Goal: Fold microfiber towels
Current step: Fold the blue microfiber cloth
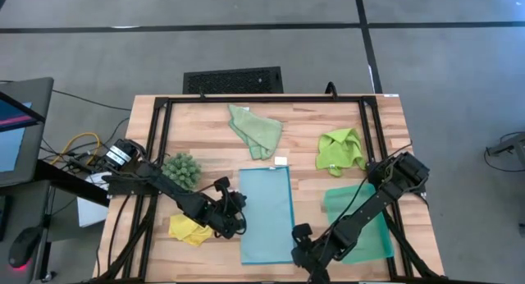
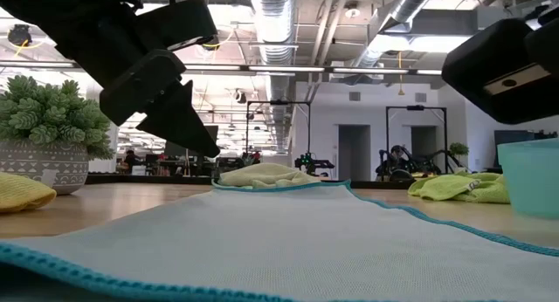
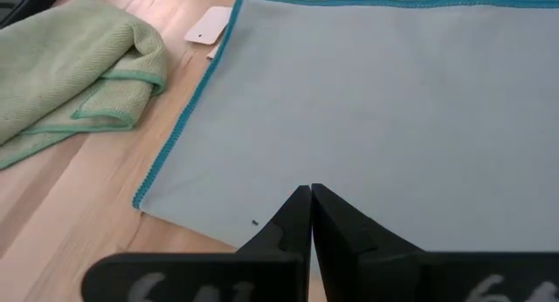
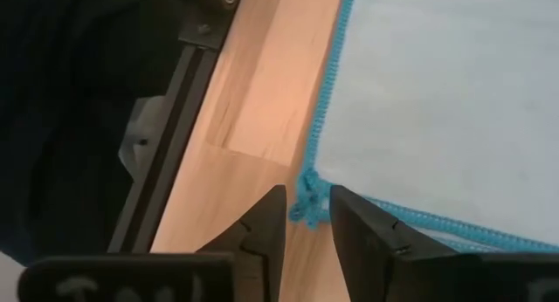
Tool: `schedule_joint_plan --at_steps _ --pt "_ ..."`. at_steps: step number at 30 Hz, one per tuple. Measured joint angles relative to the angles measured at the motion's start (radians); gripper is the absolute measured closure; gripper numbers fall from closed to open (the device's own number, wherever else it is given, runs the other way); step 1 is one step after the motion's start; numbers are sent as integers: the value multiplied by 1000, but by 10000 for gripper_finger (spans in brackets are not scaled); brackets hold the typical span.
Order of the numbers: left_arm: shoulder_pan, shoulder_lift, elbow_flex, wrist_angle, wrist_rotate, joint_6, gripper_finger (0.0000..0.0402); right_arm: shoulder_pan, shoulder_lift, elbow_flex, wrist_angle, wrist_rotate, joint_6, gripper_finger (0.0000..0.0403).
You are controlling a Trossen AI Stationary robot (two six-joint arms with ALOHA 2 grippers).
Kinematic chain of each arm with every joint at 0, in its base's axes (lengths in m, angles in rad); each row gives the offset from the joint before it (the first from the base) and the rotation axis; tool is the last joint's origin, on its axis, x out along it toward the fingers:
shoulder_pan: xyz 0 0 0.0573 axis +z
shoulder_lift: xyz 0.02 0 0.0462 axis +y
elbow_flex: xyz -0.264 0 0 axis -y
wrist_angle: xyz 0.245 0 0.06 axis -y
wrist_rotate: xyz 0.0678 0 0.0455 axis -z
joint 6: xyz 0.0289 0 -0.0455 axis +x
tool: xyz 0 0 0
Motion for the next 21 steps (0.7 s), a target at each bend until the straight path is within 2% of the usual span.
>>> schedule_joint_plan --at_steps 10,21 --pt "0 0 0 -9 1 -9 398 -3 0 -31 35 -5 3 292" --pt "0 0 0 -9 1 -11 398 -5 0 -31 38 -13 -28 329"
